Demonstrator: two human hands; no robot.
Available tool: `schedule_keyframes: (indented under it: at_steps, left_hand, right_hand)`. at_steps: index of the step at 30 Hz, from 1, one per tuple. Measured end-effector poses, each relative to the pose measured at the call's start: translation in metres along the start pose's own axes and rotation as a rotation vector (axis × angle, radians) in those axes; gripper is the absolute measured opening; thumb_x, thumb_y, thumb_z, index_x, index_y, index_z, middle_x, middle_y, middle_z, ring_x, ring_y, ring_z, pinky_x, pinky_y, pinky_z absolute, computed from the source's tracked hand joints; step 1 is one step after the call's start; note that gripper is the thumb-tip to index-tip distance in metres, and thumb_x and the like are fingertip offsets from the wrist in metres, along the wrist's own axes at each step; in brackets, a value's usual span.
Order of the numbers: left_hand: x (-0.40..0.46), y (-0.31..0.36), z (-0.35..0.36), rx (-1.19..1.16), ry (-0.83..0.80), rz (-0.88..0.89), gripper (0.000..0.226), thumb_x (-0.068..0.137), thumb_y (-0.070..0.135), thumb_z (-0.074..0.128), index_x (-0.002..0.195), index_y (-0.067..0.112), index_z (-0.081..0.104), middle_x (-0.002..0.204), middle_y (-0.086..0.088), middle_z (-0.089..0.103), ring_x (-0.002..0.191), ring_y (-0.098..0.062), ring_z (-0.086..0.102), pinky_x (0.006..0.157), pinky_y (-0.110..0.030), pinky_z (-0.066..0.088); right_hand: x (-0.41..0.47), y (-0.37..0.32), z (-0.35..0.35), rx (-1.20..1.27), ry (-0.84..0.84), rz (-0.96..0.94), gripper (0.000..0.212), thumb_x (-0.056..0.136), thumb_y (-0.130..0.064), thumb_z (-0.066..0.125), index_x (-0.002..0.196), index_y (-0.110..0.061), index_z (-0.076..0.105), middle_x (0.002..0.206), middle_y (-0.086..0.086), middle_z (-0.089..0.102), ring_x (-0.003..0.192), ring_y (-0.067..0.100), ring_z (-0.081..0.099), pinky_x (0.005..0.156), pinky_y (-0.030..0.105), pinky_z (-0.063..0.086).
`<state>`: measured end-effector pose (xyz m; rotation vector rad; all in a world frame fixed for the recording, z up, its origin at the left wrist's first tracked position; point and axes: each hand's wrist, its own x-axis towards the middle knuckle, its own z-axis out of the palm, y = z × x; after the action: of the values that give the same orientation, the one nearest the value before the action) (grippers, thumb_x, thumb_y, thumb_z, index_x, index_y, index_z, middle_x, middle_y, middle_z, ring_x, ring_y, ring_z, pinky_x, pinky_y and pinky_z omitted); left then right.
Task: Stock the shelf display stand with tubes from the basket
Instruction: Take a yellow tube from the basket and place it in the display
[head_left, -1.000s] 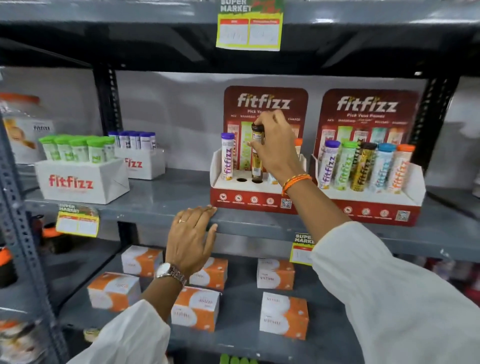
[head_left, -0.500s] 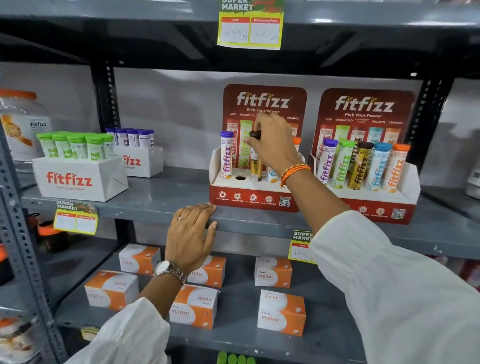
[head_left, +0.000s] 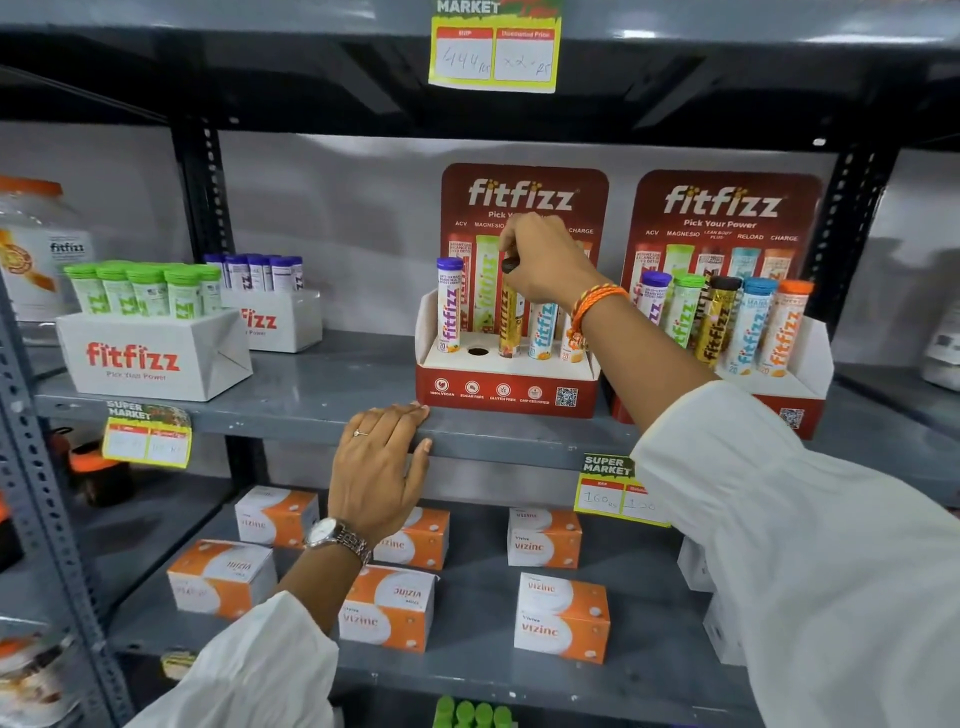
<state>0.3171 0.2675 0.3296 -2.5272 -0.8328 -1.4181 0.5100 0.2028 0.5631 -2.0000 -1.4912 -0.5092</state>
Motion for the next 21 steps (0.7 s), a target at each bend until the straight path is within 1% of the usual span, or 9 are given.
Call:
schedule_keyframes:
  at_steps: [2, 4, 6, 8, 10, 13, 18, 21]
  left_hand:
    - [0.000, 0.000, 0.000, -0.001, -0.012, -0.008, 0.040, 0.096, 0.037, 0.043, 0.125, 0.014, 0.059, 0.123, -0.006, 0.066, 0.112, -0.025, 0.060, 0.105, -0.046, 0.040]
    - [0.000, 0.000, 0.000, 0.000, -0.020, -0.016, 0.041, 0.096, 0.038, 0.042, 0.126, 0.014, 0.059, 0.123, -0.006, 0.066, 0.113, -0.025, 0.060, 0.106, -0.047, 0.040]
    - [0.000, 0.000, -0.001, 0.003, -0.025, -0.021, 0.042, 0.096, 0.038, 0.042, 0.126, 0.014, 0.059, 0.123, -0.006, 0.066, 0.112, -0.025, 0.060, 0.106, -0.047, 0.040]
    - [0.001, 0.000, -0.001, 0.004, -0.034, -0.021, 0.042, 0.096, 0.039, 0.042, 0.126, 0.014, 0.059, 0.123, -0.006, 0.066, 0.112, -0.025, 0.060, 0.106, -0.047, 0.040]
    - [0.001, 0.000, -0.002, 0.007, -0.039, -0.020, 0.043, 0.096, 0.039, 0.041, 0.126, 0.015, 0.059, 0.123, -0.006, 0.066, 0.113, -0.025, 0.060, 0.106, -0.047, 0.040]
    - [0.000, 0.000, -0.002, 0.013, -0.041, -0.025, 0.042, 0.096, 0.038, 0.042, 0.127, 0.015, 0.059, 0.123, -0.006, 0.066, 0.112, -0.024, 0.060, 0.106, -0.046, 0.039]
    - [0.000, 0.000, -0.002, 0.018, -0.044, -0.034, 0.041, 0.096, 0.038, 0.043, 0.127, 0.016, 0.058, 0.124, -0.006, 0.066, 0.112, -0.025, 0.060, 0.107, -0.046, 0.039]
    - [0.000, 0.001, -0.003, 0.017, -0.056, -0.039, 0.041, 0.096, 0.038, 0.043, 0.127, 0.016, 0.058, 0.125, -0.006, 0.065, 0.114, -0.025, 0.059, 0.108, -0.046, 0.037]
  right_hand:
    - [0.001, 0.000, -0.003, 0.028, -0.020, -0.008, 0.037, 0.078, 0.012, 0.066, 0.098, -0.018, 0.061, 0.105, 0.001, 0.056, 0.111, 0.028, 0.058, 0.101, 0.054, 0.047]
    - [0.002, 0.002, -0.004, 0.053, -0.034, -0.020, 0.038, 0.076, 0.015, 0.065, 0.094, -0.019, 0.061, 0.104, 0.001, 0.060, 0.106, 0.025, 0.060, 0.097, 0.050, 0.052]
    - [0.003, 0.004, -0.007, 0.069, -0.049, -0.043, 0.037, 0.077, 0.016, 0.063, 0.098, -0.014, 0.064, 0.106, 0.003, 0.063, 0.104, 0.022, 0.062, 0.091, 0.044, 0.057]
    - [0.004, 0.005, -0.010, 0.080, -0.070, -0.070, 0.036, 0.078, 0.016, 0.063, 0.102, -0.010, 0.065, 0.108, 0.005, 0.065, 0.104, 0.022, 0.063, 0.090, 0.039, 0.058]
    - [0.004, 0.005, -0.013, 0.091, -0.087, -0.085, 0.036, 0.079, 0.016, 0.064, 0.104, -0.009, 0.064, 0.110, 0.005, 0.065, 0.103, 0.020, 0.063, 0.089, 0.033, 0.057]
    - [0.005, 0.007, -0.014, 0.113, -0.107, -0.068, 0.036, 0.080, 0.017, 0.063, 0.104, -0.010, 0.064, 0.111, 0.004, 0.063, 0.101, 0.018, 0.063, 0.081, 0.025, 0.054]
    - [0.007, 0.008, -0.015, 0.110, -0.148, -0.068, 0.037, 0.080, 0.017, 0.062, 0.104, -0.010, 0.064, 0.109, 0.002, 0.060, 0.101, 0.018, 0.061, 0.075, 0.021, 0.050]
    - [0.008, 0.008, -0.013, 0.114, -0.158, -0.074, 0.039, 0.079, 0.018, 0.062, 0.106, -0.010, 0.063, 0.110, 0.003, 0.061, 0.103, 0.018, 0.062, 0.075, 0.021, 0.050]
